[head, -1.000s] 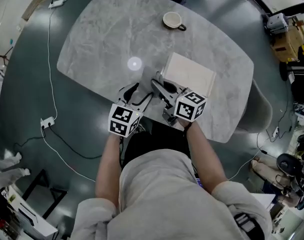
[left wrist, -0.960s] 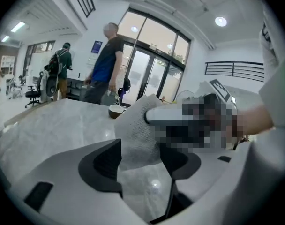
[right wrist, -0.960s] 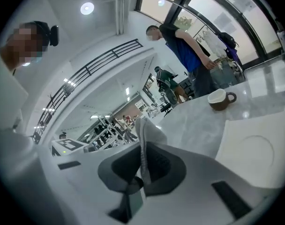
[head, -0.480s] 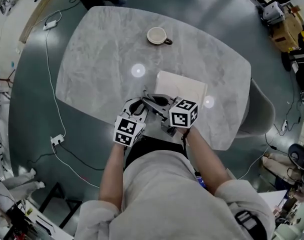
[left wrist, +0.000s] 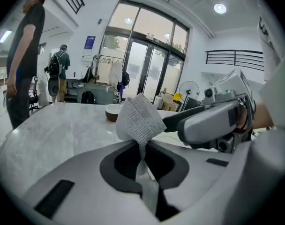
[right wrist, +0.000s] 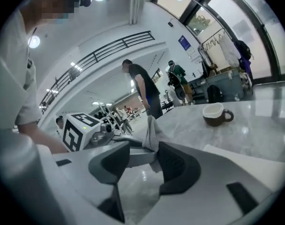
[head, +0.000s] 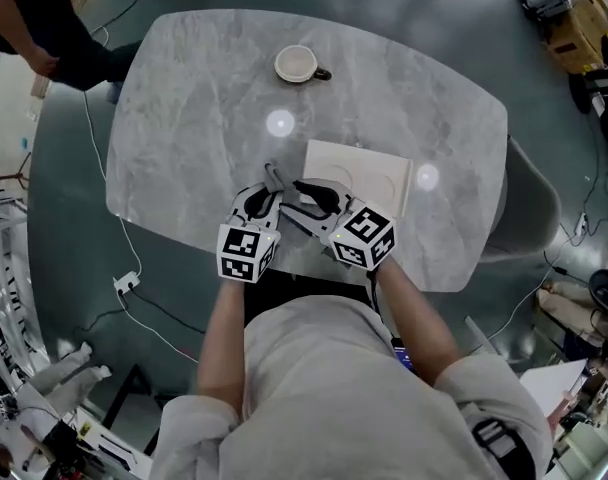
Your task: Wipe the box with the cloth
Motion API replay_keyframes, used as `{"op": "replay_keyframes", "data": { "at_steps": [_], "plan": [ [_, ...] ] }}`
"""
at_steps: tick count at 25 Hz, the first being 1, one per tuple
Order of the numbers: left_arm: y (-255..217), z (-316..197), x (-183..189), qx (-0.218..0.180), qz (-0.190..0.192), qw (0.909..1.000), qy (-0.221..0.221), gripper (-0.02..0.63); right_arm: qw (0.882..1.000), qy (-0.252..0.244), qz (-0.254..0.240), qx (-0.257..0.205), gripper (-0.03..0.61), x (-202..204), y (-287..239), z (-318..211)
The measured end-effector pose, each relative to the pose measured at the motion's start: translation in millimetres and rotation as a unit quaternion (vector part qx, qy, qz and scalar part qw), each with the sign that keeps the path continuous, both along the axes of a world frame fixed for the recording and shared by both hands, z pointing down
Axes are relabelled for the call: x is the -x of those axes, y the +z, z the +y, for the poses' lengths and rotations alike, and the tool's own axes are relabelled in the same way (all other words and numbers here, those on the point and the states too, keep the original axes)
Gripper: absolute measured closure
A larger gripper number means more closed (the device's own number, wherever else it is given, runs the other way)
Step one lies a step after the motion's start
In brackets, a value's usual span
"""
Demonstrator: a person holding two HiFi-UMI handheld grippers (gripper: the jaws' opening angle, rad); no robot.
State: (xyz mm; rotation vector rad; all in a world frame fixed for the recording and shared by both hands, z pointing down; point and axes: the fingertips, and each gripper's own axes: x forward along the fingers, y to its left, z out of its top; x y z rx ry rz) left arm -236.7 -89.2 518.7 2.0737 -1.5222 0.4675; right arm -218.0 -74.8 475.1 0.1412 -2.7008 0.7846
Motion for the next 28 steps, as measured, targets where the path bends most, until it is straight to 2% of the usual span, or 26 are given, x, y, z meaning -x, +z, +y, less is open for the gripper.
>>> {"op": "replay_keyframes", "data": {
  "at_steps": [1, 3, 4, 9, 13, 17, 23, 25, 28],
  "plan": [
    [2, -4, 4, 0.002, -0.004, 1.0, 0.006, 0.574, 1.0, 0.018, 0.006, -0.014, 0.385, -3, 0, -5],
    [5, -13, 9, 0.004, -0.009, 0.9997, 0.024, 0.574, 0.997, 0.069, 0.013, -0.032, 0.513, -13, 1, -18],
    [7, -18, 10, 0.005, -0.011, 0.9993, 0.035, 0.574, 0.994, 0.1, 0.017, -0.034, 0.539, -19, 2, -24],
    [26, -39, 10, 0.018, -0.008, 0.9938, 0.109, 0.574, 0.969, 0.236, 0.066, -0.029, 0.554, -51, 17, -47],
    [43, -59, 9, 0.02, -0.016, 0.9852, 0.17, 0.574, 0.952, 0.296, 0.078, -0.01, 0.552, -61, 25, -44],
    [61, -77, 8, 0.022, -0.035, 0.9712, 0.235, 0.574, 0.935, 0.342, 0.09, -0.004, 0.552, -68, 30, -35],
    [85, -90, -3, 0.029, -0.075, 0.938, 0.337, 0.574, 0.909, 0.401, 0.113, 0.0, 0.552, -77, 37, -26],
    [90, -91, -8, 0.028, -0.077, 0.9299, 0.359, 0.574, 0.9, 0.42, 0.119, 0.002, 0.552, -79, 40, -27],
    [97, -90, -15, 0.028, -0.066, 0.9226, 0.379, 0.574, 0.886, 0.446, 0.128, 0.001, 0.552, -82, 44, -28]
  ]
}}
